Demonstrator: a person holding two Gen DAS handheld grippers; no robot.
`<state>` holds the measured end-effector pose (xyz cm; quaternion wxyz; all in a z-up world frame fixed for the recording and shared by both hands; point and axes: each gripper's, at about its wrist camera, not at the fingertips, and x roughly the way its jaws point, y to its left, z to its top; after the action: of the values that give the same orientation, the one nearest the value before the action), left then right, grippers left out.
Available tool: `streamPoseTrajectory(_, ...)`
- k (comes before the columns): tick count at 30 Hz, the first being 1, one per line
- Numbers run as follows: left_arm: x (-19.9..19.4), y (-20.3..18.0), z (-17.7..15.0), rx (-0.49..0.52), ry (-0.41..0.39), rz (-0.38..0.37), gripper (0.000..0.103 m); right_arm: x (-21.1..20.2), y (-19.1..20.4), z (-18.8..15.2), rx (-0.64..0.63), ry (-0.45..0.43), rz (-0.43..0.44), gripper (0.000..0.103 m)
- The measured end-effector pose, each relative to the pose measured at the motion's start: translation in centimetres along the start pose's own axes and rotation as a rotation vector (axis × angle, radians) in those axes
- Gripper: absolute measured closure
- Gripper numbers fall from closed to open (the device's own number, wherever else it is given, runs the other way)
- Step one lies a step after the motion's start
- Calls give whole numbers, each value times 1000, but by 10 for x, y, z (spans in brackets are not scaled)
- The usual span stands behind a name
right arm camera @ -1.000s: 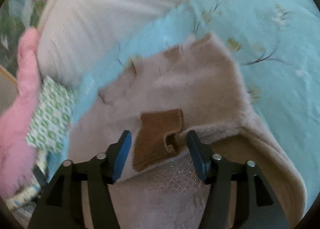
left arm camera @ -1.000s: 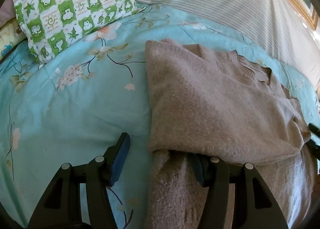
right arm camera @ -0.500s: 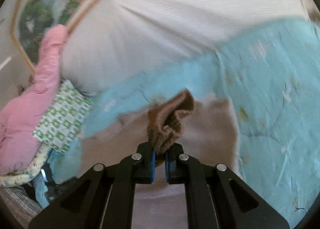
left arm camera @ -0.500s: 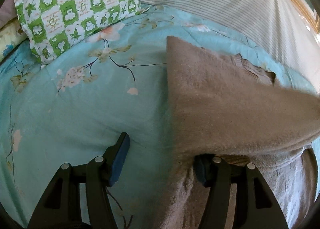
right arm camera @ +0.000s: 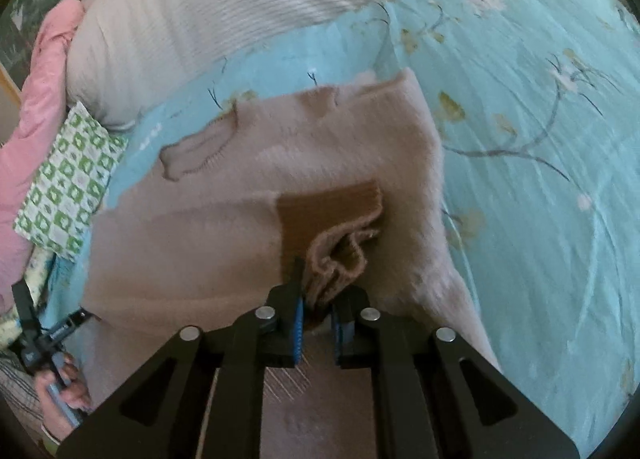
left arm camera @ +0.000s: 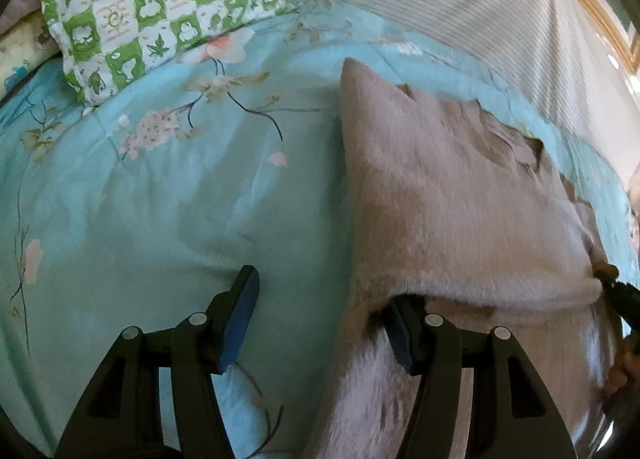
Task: Fold small clothes
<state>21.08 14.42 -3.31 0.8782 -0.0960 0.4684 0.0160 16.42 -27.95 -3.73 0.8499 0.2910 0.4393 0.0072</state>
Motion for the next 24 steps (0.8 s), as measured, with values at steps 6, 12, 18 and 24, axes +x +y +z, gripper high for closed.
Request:
streamPoseTrajectory(6,-29,10,-7,61,23,-137,42,-40,-6,-4,6,-67,-84,61)
streamPoseTrajectory(12,-22,8,29,12,7,-186,32,-53,13,-1,-25,-101,26,59)
streamPoseTrajectory(18,35,-7,62,-14,81,-174,33,-19,44,0,-81,-40,115,59)
streamPoseTrajectory(24,42,-5,71,-51,23,-180,94,2,43,0,-100,-20,60,59)
